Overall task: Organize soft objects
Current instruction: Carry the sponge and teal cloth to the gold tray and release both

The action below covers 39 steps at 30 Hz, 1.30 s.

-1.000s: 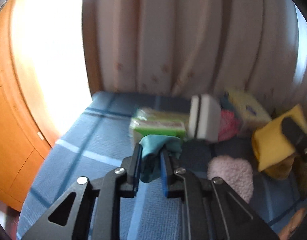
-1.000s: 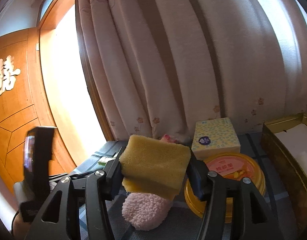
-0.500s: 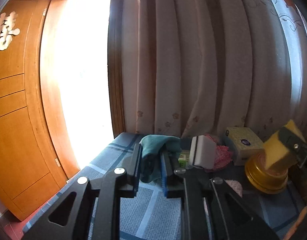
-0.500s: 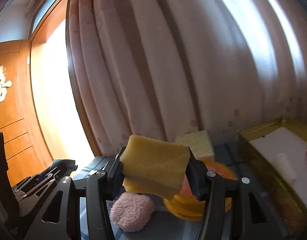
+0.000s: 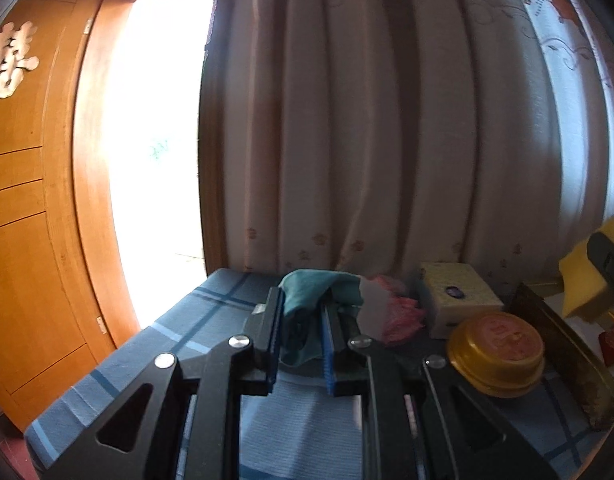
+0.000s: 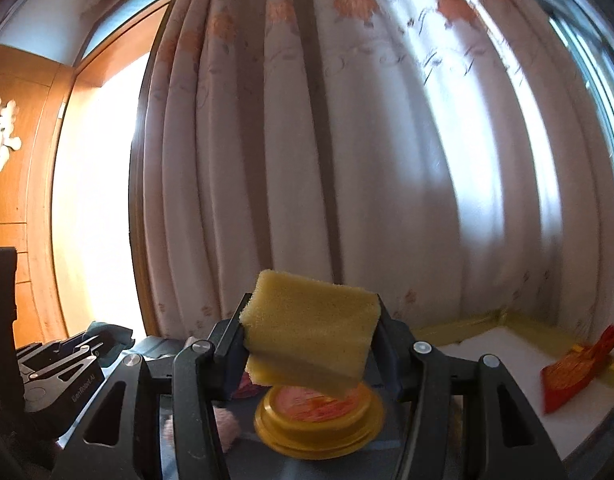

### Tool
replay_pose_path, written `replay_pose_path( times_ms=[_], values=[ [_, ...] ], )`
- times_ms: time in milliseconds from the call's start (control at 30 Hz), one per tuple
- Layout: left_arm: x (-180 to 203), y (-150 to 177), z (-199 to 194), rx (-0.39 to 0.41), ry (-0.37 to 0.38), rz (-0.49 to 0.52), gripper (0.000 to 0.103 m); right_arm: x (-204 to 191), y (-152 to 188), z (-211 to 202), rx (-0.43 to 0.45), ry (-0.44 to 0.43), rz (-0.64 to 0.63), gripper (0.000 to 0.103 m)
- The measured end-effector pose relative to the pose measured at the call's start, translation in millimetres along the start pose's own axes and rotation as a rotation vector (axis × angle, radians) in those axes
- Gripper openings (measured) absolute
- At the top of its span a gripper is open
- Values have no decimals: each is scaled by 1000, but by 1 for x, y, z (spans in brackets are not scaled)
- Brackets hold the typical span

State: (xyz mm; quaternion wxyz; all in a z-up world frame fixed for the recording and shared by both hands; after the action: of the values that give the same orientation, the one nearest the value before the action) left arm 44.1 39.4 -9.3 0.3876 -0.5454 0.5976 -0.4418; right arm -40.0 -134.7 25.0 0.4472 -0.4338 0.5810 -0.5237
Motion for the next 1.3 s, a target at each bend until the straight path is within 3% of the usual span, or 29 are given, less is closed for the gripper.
replay_pose_path(
  times_ms=[400, 767, 1167, 1300],
  values=[
    [71, 5, -7, -19, 131, 46, 16, 41, -9, -22, 60, 112, -125, 56],
    [131, 10, -15, -21, 219, 87, 16, 122, -10, -33, 18, 221, -39, 56],
    [194, 12, -24, -15, 357, 100, 16, 194, -21, -41, 65, 373, -82, 56],
    [222, 14, -27, -21, 414, 129, 16, 212, -21, -33, 43, 394, -113, 56]
  ],
)
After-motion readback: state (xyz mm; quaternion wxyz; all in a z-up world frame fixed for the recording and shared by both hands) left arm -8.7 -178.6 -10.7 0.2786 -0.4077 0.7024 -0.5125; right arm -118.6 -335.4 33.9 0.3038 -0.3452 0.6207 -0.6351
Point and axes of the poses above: each gripper's, at about its wrist camera, not at the fingertips, and z roughly the way its jaws point, x to its right, y to its underside, the point moved 7 cm from there along z, roughly the way its jaws point, and after that the axes turned 2 degrees about -x, right-handed, at the moved point
